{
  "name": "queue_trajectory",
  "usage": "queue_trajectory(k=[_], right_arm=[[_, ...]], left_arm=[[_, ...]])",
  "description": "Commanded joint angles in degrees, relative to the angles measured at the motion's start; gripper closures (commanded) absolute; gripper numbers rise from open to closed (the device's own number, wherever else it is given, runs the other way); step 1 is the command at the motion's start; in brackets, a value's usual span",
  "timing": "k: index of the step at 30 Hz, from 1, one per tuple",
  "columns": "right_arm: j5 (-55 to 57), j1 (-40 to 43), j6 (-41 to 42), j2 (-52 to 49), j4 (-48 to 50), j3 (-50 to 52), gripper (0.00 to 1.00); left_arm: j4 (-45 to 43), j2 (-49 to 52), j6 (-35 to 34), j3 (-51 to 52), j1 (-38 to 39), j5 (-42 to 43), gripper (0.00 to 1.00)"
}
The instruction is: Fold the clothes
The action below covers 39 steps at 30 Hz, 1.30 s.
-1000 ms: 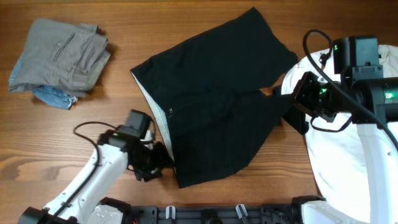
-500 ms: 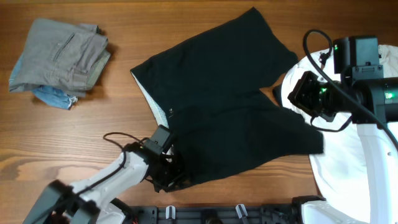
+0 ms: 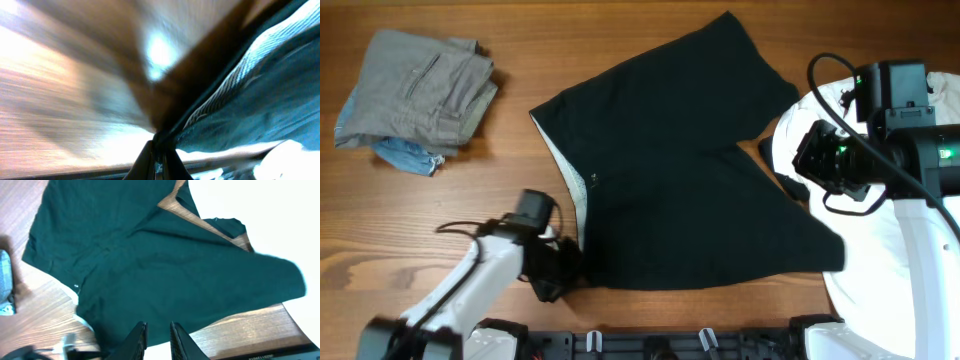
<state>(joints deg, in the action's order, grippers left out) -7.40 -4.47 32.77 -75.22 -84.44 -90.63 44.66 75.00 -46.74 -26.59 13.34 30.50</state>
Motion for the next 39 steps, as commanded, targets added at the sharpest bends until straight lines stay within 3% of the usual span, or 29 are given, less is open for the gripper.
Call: queue_trajectory(k=[1,4,8,14,17,23,28,31,34,39], right_arm=[[2.1,-0.24,-1.33,-0.98,-0.42,4.52,0.78],[1.38,-0.24,-1.31,-0.98,0.76,14.91,0.75],[-1.46,-0.17,-0.98,-0.98,4.55,27.23,0.74],[-7.85,-0.17,2.34,-0.96,10.75,43.17,0.73],[-10.34,-0.17,2.6,-0.98,18.84,48.37,0.73],[-11.72,-0.17,-1.55,-0.98,41.22,49.44,0.86],[-4.44,-0.17,0.37,-2.6,50.38,49.46,0.91],[-3.15,-0.17,0.2,-8.31,56.87,49.46,0.91],[-12.33,-0.2,-6.19,-18.12,68.26,49.44,0.92],[-13.62,-0.17,-4.72,-31.36,79.28,49.22,0.93]], left_arm=[[4.02,-5.51,7.13,-4.7,-11.39,-7.02,0.96],[6.47,-8.22,11.13,-8.35,-19.71,-9.05,0.96],[10.27,-8.59,15.63,-10.95,-24.81,-13.27,0.96],[11.32,-8.59,18.05,-10.97,-25.35,-14.12,0.96],[11.34,-8.57,18.08,-10.97,-25.35,-14.23,0.96],[11.61,-8.57,18.08,-10.97,-25.35,-15.26,0.96],[12.66,-8.59,18.08,-10.97,-25.35,-17.16,0.96],[12.68,-8.59,17.73,-10.97,-25.38,-18.01,0.96],[12.61,-8.59,16.06,-10.99,-27.32,-18.4,0.96],[12.74,-8.59,16.33,-10.99,-33.83,-18.38,0.96]])
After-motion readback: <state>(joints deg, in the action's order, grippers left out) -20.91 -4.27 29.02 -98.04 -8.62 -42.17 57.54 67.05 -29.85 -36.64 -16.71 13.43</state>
